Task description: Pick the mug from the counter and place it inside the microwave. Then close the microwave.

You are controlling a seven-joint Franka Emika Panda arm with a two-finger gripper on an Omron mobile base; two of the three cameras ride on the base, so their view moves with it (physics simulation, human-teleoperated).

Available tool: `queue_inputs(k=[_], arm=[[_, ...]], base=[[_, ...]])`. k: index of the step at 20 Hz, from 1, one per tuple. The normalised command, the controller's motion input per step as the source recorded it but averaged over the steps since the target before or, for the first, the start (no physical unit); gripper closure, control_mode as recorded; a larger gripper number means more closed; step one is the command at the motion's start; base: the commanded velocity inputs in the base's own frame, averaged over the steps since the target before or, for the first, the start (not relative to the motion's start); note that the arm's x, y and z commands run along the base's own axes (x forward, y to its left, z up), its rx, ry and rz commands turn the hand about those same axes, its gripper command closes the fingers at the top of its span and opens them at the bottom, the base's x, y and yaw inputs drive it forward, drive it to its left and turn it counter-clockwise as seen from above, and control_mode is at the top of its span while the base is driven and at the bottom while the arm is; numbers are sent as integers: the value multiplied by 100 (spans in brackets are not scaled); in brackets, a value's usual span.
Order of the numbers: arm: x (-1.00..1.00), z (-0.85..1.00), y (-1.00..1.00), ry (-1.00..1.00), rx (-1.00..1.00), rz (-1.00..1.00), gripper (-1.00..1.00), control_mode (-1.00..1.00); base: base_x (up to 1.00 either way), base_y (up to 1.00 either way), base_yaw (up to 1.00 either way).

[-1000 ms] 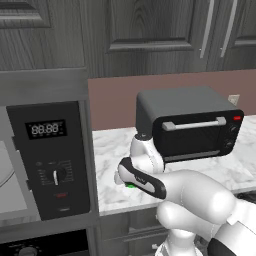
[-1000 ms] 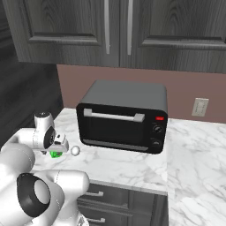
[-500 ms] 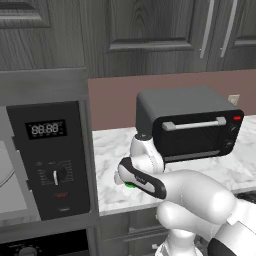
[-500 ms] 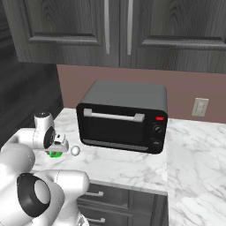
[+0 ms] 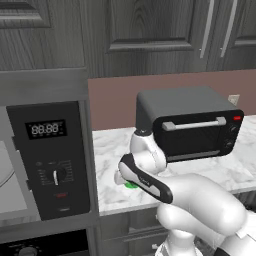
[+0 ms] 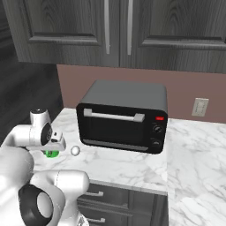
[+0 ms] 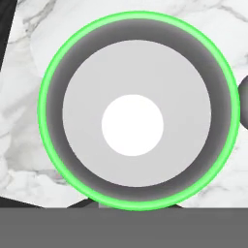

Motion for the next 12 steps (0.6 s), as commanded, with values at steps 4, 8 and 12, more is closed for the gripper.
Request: queue_inputs(k=[4, 8, 12], arm=[[-61, 56, -12, -2, 0, 9, 100, -100], [-47, 58, -36, -1, 0, 7, 100, -100], [-34, 62, -48, -2, 0, 4, 100, -100]], base=[[0, 0, 0], [0, 0, 0], [0, 0, 0]])
